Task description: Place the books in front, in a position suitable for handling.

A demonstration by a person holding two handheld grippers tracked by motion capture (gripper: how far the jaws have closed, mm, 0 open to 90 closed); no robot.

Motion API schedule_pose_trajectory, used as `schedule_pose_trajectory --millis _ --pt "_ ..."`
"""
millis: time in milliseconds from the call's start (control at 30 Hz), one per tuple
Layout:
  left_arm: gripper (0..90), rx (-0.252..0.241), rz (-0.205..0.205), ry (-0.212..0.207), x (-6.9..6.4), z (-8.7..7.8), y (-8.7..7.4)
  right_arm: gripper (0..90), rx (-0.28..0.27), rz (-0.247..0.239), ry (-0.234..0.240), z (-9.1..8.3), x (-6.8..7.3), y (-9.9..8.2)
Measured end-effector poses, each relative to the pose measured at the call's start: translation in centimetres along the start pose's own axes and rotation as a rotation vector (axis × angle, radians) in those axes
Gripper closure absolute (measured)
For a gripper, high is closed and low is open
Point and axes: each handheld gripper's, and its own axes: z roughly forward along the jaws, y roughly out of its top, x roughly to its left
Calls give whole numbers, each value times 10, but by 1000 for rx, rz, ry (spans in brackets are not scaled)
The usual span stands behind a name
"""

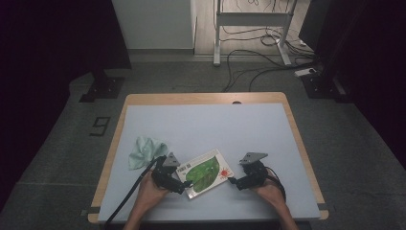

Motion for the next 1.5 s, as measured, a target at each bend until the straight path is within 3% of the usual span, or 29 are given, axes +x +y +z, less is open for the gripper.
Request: schedule_pose_trajectory --millis 100,233,400,533,633,800,1167,1500 --pt "0 -14 -4 8 -2 -8 -11 111 0 7 -3 -2 -2 3" --pt "0 9 43 41 -11 -6 -27 29 -5 15 -1 -3 -3 8" --pt "0 25 82 17 -19 2 -33 0 -11 11 5 -2 -2 19" --pt "0 10 75 13 -15 2 -32 0 -22 16 24 2 0 25" --pt "0 25 54 -33 -10 5 -30 0 -11 19 41 9 0 30" --pt "0 29 73 -51 -9 8 -27 0 6 34 57 20 -5 36" --pt "0 29 83 -61 -6 18 -17 0 37 33 77 39 -17 46" --pt "0 28 87 -60 -5 25 -10 11 31 77 120 47 -26 52"
